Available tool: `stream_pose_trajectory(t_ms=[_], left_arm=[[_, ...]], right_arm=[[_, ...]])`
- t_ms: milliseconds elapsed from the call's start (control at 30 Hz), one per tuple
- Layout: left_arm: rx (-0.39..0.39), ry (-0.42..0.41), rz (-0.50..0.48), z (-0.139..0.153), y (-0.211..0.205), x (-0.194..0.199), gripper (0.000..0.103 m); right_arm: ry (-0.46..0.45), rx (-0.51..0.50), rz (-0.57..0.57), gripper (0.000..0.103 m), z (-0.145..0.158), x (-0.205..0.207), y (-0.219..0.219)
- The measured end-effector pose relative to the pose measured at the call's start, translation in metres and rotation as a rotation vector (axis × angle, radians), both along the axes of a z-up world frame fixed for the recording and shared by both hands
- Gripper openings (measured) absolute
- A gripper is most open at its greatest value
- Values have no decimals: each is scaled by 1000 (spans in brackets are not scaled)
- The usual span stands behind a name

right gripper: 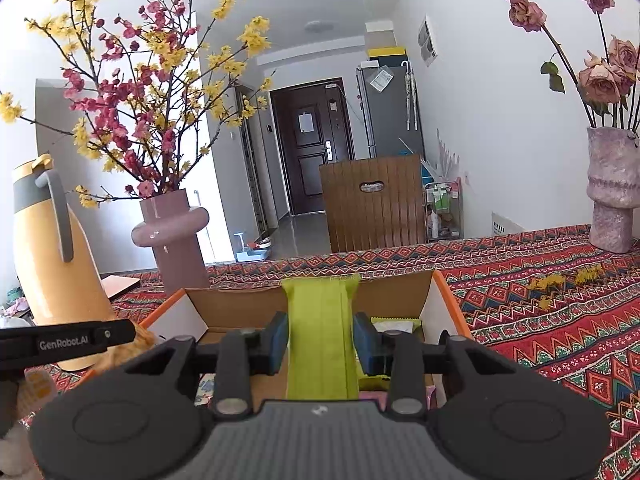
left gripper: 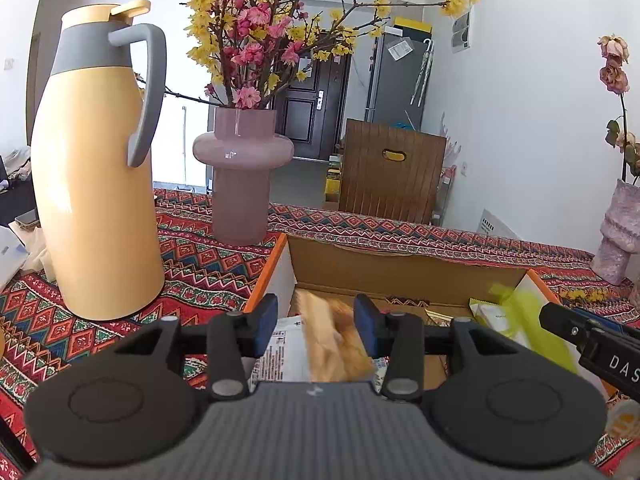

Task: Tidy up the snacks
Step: 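Carry both packets into the box and open both grippers, then withdraw both tools from the box back over the pile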

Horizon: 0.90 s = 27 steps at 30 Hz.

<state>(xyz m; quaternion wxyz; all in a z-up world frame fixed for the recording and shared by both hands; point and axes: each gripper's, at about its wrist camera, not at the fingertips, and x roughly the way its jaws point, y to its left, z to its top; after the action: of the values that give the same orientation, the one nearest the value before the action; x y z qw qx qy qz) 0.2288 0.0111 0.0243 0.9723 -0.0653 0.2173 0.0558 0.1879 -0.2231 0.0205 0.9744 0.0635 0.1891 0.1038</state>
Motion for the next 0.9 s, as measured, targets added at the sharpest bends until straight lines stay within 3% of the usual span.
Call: stream_pose_trajectory(t_ms=[33,67,133,167,200,300,900], left_arm=[[2,-7,4,1,0,0,57],[4,-15,8,2,0,-2,69],[5,-37,23,3,1,-6,89],[7,-50,34,5,1,-9,100],[7,-64,44,6,1,-11,103],[4,-86,48,9,2,-16,103],[-13,-81,48,16,0,-20,103]], right_arm=[[-1,5,-9,36,0,-1,-2],[0,9,-19,43,1,-1,-4],[-9,19,-47,67,2,-4,-8],[-14,23,-58,84,2,-5,-9],[-22,28,-70,94,2,-7,-11],[-31,42,-82,99,3,-10,-14],[-55,36,-74,101,12,-25,-12]])
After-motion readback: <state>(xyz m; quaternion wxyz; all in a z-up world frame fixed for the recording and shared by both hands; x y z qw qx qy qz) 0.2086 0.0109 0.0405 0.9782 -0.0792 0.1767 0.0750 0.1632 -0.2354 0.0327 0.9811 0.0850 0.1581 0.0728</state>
